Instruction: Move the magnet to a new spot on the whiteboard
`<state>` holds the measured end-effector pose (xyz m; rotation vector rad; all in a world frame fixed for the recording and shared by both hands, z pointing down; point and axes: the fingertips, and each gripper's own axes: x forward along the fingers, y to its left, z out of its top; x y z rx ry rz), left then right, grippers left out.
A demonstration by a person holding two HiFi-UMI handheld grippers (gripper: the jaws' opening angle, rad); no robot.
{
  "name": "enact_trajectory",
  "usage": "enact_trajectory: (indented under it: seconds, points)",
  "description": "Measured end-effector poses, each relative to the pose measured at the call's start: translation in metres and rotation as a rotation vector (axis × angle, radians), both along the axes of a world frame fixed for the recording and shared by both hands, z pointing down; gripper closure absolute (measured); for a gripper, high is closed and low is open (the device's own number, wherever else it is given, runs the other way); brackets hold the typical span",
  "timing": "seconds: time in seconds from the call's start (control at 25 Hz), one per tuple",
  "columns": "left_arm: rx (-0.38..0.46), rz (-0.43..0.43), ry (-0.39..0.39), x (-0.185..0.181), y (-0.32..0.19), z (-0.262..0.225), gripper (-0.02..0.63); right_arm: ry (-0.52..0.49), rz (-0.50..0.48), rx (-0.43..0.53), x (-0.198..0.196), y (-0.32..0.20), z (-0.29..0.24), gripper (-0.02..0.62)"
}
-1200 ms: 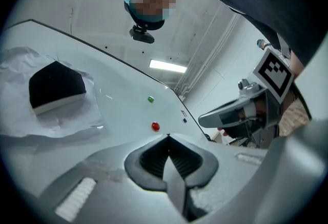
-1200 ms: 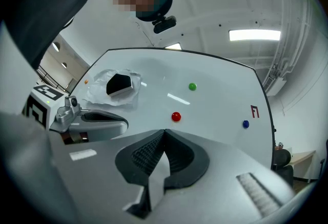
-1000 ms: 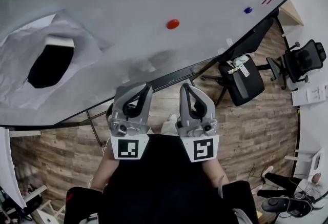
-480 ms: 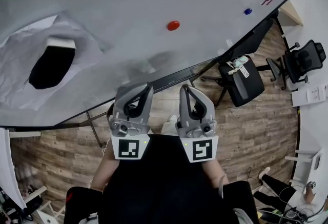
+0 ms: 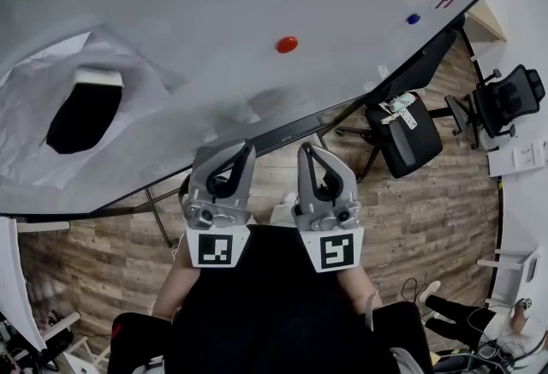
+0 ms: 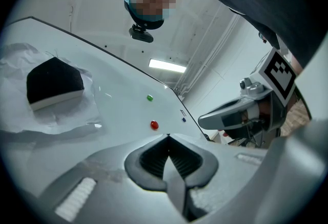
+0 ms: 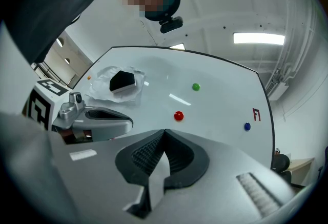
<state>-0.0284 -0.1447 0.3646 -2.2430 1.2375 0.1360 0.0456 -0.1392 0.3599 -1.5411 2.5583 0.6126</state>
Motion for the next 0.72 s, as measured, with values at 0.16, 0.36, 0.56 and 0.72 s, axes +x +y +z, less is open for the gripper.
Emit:
enact_trajectory:
  seconds: [0.16, 0.36, 0.56, 0.72]
  points:
    - [-0.003, 0.0, 0.002, 0.0006, -0.0007, 0.0011, 0.604, 0.003, 0.003, -0.006, 0.0011, -0.0003, 0.0018, 0.597]
    - [-0.003, 0.002, 0.004, 0.0023, -0.0014, 0.0008, 0.604, 0.008, 0.012, -0.005, 0.005, -0.001, 0.0016, 0.597]
    - [-0.005, 0.004, 0.002, 0.0039, -0.0026, 0.0012, 0.604, 0.002, 0.014, 0.0, 0.0063, -0.002, 0.0003, 0.597]
    - [-0.001, 0.004, -0.002, 0.0048, -0.0041, 0.0004, 0.604, 0.008, 0.011, -0.005, 0.0059, -0.0032, 0.0021, 0.597]
